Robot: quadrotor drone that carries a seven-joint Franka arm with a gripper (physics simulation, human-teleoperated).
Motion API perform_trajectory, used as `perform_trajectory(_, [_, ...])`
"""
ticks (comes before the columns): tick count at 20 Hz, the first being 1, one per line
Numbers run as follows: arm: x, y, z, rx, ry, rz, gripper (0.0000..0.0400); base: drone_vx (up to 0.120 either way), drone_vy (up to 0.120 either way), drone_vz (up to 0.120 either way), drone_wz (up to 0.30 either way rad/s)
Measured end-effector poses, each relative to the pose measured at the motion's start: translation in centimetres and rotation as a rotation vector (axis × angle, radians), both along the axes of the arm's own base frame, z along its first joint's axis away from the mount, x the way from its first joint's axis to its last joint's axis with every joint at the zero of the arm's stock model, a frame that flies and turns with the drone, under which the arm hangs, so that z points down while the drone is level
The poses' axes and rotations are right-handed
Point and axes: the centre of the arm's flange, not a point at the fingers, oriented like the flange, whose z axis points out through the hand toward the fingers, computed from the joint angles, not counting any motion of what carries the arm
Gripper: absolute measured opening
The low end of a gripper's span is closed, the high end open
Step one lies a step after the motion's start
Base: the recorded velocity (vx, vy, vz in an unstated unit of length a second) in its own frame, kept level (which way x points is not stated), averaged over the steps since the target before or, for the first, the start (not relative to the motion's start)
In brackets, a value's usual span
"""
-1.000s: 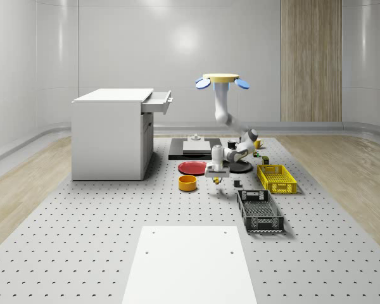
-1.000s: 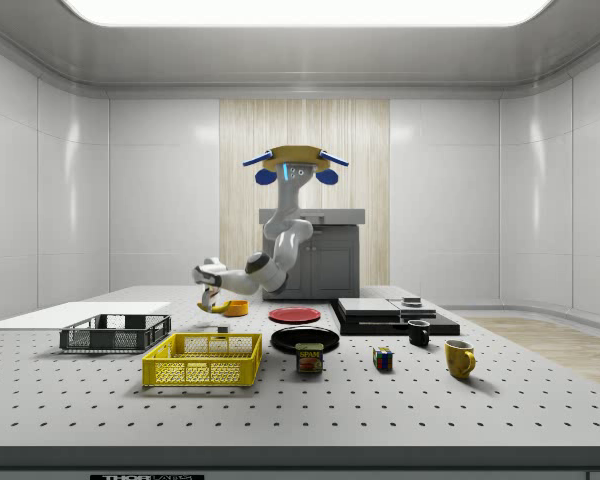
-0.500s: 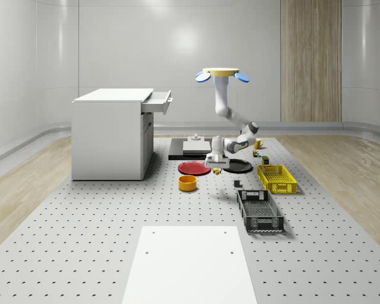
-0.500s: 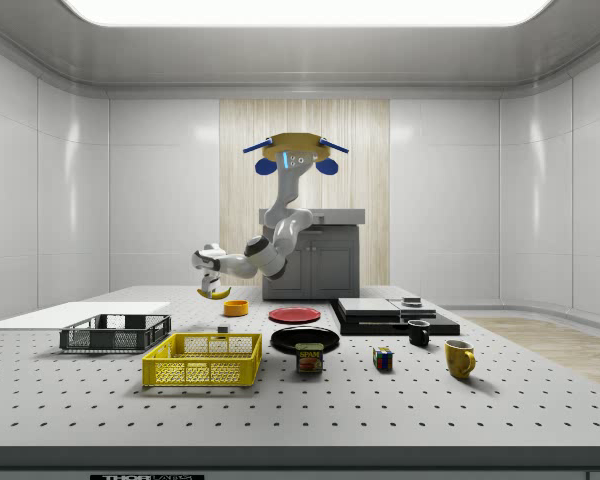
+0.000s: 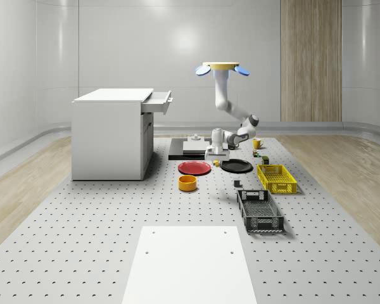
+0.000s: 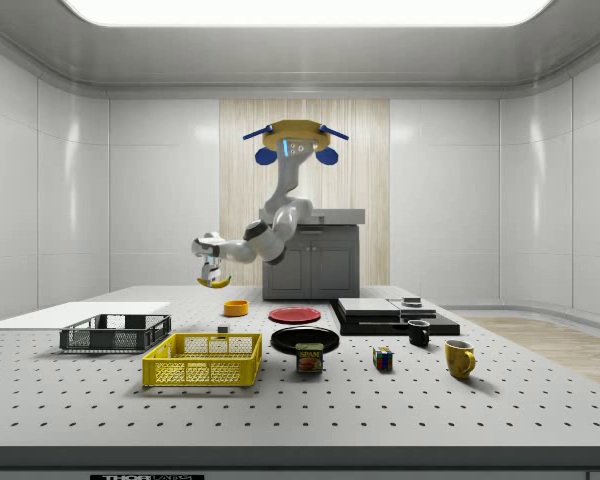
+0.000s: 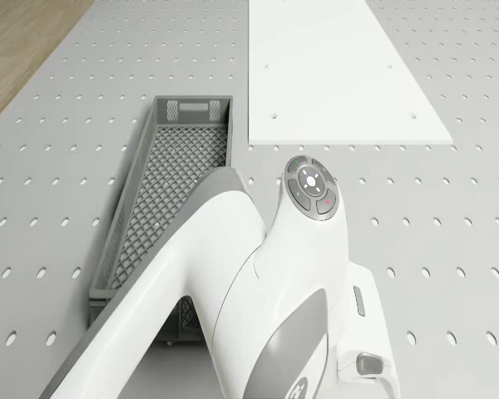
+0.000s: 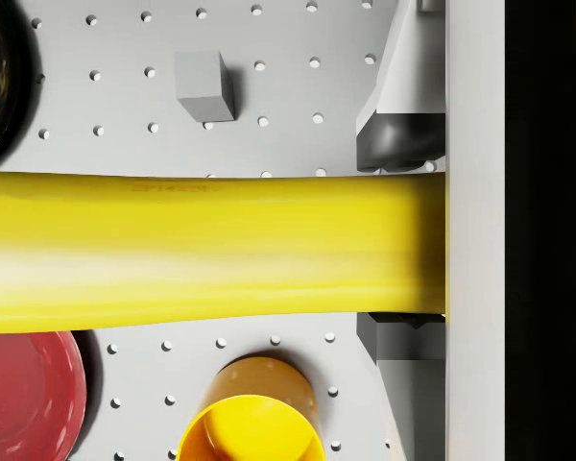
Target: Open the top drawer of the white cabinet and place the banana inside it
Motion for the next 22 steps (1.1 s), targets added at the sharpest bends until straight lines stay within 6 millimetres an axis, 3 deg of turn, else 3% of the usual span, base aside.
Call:
perform_trajectory(6, [0.00, 0.00, -0.01, 0.000, 0.000, -0.001, 0.0193, 0.000, 0.000, 0.120, 0.000])
perform_trajectory(14, [0.00, 0.00, -0.02, 0.000, 0.000, -0.001, 0.0193, -0.115, 0.000, 0.120, 0.000])
perform_trajectory(19, [0.00, 0.00, -0.02, 0.000, 0.000, -0.002, 0.0193, 0.000, 0.000, 0.120, 0.000])
perform_trajectory(22, [0.00, 0.00, -0.02, 0.000, 0.000, -0.002, 0.0193, -0.107, 0.000, 0.120, 0.000])
